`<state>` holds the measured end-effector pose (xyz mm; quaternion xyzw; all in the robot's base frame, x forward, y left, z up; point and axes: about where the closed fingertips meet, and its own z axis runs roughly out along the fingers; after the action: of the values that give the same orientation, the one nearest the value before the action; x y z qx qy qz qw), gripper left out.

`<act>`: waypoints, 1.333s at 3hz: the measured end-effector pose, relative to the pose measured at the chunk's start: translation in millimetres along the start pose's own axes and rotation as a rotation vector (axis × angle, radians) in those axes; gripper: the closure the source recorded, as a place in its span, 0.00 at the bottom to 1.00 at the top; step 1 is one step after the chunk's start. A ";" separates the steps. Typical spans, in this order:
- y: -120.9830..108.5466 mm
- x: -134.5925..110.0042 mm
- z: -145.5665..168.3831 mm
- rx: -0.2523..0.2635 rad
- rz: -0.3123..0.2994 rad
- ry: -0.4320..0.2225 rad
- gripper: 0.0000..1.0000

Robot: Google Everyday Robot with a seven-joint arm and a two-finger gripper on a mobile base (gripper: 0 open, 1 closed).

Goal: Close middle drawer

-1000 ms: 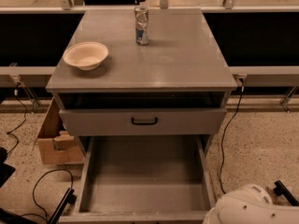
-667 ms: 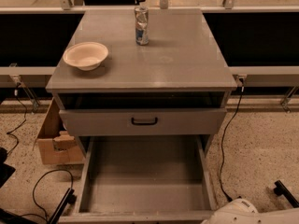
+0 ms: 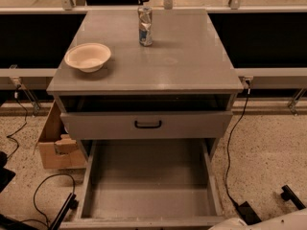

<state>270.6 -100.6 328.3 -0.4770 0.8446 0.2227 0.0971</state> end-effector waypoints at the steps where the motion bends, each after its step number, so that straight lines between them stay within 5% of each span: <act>1: -19.4 -10.7 16.5 0.022 0.013 -0.066 1.00; 3: -40.9 -24.3 11.1 0.057 -0.021 -0.075 1.00; 4: -77.3 -56.2 -4.1 0.113 -0.075 -0.078 1.00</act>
Offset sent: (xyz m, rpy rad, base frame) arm 0.1127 -0.0074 0.0127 -0.0089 -0.2095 0.0129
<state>366.0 -94.1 331.2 -0.4932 0.8329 0.1894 0.1648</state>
